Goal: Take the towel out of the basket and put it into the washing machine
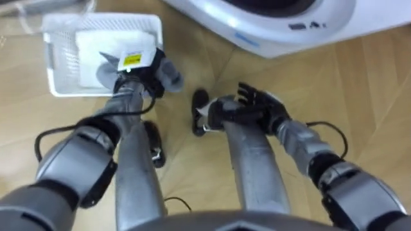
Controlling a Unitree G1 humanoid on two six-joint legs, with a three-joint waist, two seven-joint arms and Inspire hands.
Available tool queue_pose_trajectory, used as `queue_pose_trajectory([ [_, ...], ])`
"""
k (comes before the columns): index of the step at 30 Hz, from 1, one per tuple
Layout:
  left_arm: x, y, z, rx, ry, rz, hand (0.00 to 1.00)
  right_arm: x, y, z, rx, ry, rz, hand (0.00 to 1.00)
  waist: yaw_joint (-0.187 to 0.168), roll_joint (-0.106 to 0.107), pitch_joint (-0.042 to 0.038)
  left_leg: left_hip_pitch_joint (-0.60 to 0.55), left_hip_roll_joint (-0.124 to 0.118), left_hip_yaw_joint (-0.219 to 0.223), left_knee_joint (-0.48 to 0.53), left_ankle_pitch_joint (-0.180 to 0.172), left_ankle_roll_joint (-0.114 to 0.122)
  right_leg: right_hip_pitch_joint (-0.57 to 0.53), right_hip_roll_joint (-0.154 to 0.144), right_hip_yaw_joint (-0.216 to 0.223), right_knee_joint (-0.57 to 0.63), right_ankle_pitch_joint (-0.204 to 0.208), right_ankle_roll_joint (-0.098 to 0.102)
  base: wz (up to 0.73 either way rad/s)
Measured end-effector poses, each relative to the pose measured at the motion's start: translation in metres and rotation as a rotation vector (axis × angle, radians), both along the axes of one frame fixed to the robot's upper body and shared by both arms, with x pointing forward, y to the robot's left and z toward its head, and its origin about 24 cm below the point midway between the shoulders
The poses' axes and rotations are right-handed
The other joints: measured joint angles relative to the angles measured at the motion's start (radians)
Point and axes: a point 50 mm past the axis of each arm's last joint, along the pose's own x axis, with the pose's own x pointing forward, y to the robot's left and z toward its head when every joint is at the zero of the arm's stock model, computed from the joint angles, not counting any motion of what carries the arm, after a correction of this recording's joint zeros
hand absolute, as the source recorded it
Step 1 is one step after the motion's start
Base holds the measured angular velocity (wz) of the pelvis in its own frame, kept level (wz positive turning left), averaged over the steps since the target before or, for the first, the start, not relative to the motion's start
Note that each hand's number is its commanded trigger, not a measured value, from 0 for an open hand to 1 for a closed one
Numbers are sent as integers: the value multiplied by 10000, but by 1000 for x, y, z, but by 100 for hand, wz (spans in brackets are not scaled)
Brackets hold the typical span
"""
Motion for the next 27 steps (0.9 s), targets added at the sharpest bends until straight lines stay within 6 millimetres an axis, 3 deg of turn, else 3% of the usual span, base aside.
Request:
queue_pose_trajectory([
  [4,7,-3,14,-1519,-998,747,100,-3,-6,-2,-386,139,9,0,210,257,0,745,-173,15,-677,250,51,707,-71,-4,-483,53,102,10],
  [9,10,-17,26,-3553,-1638,869,100,-7,-11,-5,-836,310,103,0,550,282,0,1519,-340,27,-1167,419,100,1413,-175,21,-753,12,194,7],
  [14,1,-35,23,-6787,-700,1223,100,-5,-4,-4,-963,151,718,0,631,293,-23,2126,-447,72,-1991,778,191,2103,-224,-33,-1484,202,371,16],
  [17,-5,-45,19,-8998,532,1167,100,-4,4,-4,-843,76,1220,0,718,359,-88,2289,-486,87,-2308,925,234,2310,-227,-67,-1830,359,451,6],
  [19,-10,-57,21,-10755,1411,566,100,-1,5,-1,-898,-116,1411,0,857,394,-173,2311,-609,95,-2447,1014,301,2312,-376,-133,-1881,431,473,6],
  [23,-19,-66,13,-12579,2900,49,100,3,11,3,-591,-263,1689,0,872,392,-279,2750,-643,158,-2555,1076,366,2760,-406,-113,-1991,465,570,1],
  [25,-29,-71,5,-13572,3894,-147,100,0,14,1,-471,-249,1736,0,790,329,-452,2999,-681,156,-2702,1092,402,3000,-429,-129,-2142,458,651,11],
  [27,-30,-74,5,-14011,4475,-393,100,1,12,2,-492,-261,1732,0,681,308,-482,3024,-755,67,-2771,1136,468,3091,-503,-221,-2224,487,692,20],
])
